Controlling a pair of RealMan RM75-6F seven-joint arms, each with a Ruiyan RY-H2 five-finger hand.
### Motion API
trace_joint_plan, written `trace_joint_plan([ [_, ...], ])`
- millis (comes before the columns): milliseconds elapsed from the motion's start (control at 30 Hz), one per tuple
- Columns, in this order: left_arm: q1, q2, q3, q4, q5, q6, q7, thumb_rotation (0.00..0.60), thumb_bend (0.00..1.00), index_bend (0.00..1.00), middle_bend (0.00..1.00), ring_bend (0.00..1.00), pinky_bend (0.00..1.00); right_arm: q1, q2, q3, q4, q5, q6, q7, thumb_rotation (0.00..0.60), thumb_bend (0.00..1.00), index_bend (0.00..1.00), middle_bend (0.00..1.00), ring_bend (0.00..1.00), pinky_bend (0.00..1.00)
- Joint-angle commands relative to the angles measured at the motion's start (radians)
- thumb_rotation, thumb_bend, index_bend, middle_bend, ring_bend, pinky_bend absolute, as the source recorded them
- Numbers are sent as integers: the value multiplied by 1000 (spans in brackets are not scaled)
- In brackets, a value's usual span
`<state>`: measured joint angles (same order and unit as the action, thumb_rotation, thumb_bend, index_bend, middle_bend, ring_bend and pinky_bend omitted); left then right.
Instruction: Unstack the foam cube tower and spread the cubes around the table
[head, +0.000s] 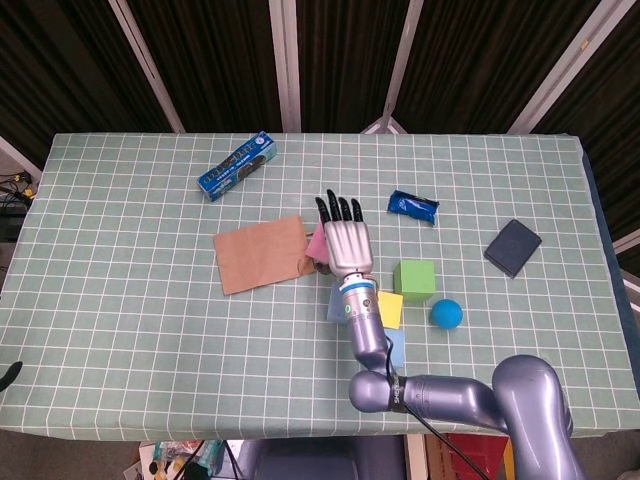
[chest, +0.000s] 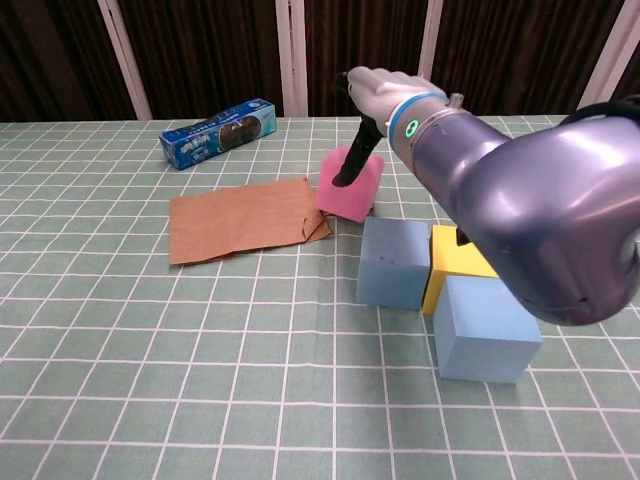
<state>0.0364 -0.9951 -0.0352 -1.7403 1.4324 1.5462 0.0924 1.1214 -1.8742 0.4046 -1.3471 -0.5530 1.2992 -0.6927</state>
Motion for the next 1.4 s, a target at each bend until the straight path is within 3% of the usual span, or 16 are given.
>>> trace_joint_plan([
  [33, -1, -2, 1, 0, 0, -2, 4, 600, 305, 111, 0, 0, 17, -2, -19, 24, -17, -29, 55, -14, 600, 129, 0, 0, 13, 0],
  [200, -2, 1, 4, -2, 3, -5, 1, 600, 305, 111, 0, 0, 17, -34, 45, 47, -167, 0, 94, -85, 600, 128, 0, 0, 15, 0],
  [367, 1, 10, 2, -3, 1, 0, -27, 600, 305, 111, 0, 0, 17, -125, 209, 44, -541, 130, 135, -187, 600, 128, 0, 0, 43, 0],
  [467, 4, 16, 2, -4, 5, 4, -44, 600, 305, 111, 0, 0, 17, -175, 282, 11, -698, 134, 160, -186, 600, 128, 0, 0, 44, 0],
  [633, 4, 20, 5, -3, 9, 2, -57, 600, 305, 111, 0, 0, 17, -218, 310, -72, -817, 77, 217, -185, 600, 127, 0, 0, 44, 0],
  [767, -1, 19, 5, -2, 8, -5, -51, 600, 305, 111, 0, 0, 17, -220, 281, -111, -840, 55, 270, -213, 600, 128, 0, 0, 44, 0],
  [933, -2, 18, 9, -2, 15, -7, -45, 600, 305, 111, 0, 0, 17, -219, 221, -134, -793, 33, 308, -222, 600, 127, 0, 1, 44, 0],
  [1400, 2, 19, 4, -3, 5, 3, -49, 600, 305, 111, 0, 0, 17, -235, 125, -144, -588, 35, 244, -185, 600, 128, 0, 141, 43, 0],
])
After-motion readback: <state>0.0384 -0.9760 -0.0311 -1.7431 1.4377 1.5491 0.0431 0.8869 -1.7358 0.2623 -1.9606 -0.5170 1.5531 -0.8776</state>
